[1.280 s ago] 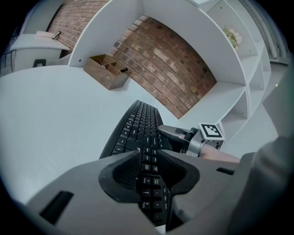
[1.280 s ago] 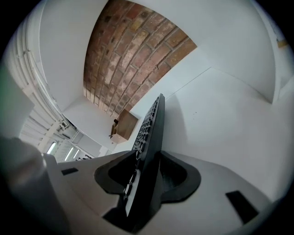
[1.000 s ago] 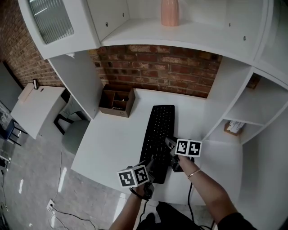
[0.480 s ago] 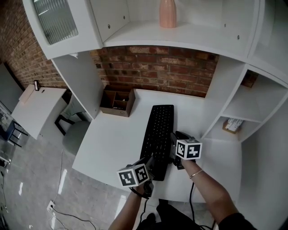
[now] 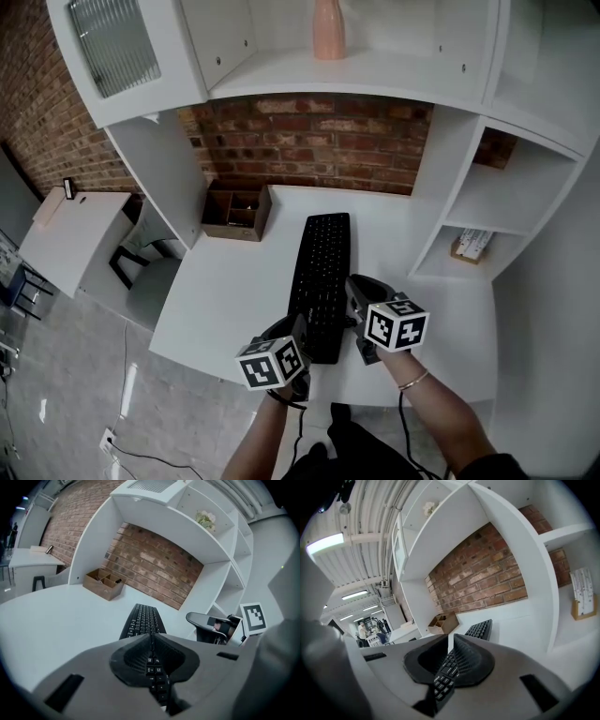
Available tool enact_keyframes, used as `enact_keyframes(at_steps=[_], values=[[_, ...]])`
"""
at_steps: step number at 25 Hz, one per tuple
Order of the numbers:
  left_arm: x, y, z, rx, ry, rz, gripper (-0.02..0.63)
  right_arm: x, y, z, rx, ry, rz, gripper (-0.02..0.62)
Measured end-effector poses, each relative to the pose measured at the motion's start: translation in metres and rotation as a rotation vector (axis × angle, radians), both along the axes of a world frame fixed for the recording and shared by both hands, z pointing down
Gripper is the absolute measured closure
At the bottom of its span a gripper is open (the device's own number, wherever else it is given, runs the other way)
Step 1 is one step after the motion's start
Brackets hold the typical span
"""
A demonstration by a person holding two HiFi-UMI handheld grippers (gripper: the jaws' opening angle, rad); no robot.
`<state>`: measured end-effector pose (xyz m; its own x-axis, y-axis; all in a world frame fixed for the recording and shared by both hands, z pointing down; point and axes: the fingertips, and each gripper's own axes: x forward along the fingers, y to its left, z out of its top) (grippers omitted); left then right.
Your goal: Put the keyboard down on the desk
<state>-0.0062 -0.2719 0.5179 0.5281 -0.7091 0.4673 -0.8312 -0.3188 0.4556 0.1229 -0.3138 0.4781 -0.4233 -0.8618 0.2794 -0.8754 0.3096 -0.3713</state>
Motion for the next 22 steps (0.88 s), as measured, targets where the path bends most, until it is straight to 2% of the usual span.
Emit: enact_keyframes(at_steps=[8, 12, 17, 22], values=[[-0.011, 0.028, -0.041, 0.185, -0.086, 0.024, 0.594, -0.026, 0.064, -0.036, 0.124, 0.060, -0.047, 0.584], [-0.019, 0.051, -0.066, 0.280, -0.089, 0.022, 0.597, -0.034, 0.098, -0.049, 0.174, 0.103, -0.038, 0.589], [-0.033, 0.084, -0.085, 0.351, -0.079, 0.031, 0.597, -0.037, 0.143, -0.059, 0.199, 0.123, -0.003, 0.591], [-0.050, 0.118, -0.096, 0.388, -0.076, 0.046, 0.597, -0.038, 0.186, -0.061, 0.210, 0.181, 0.020, 0.591]])
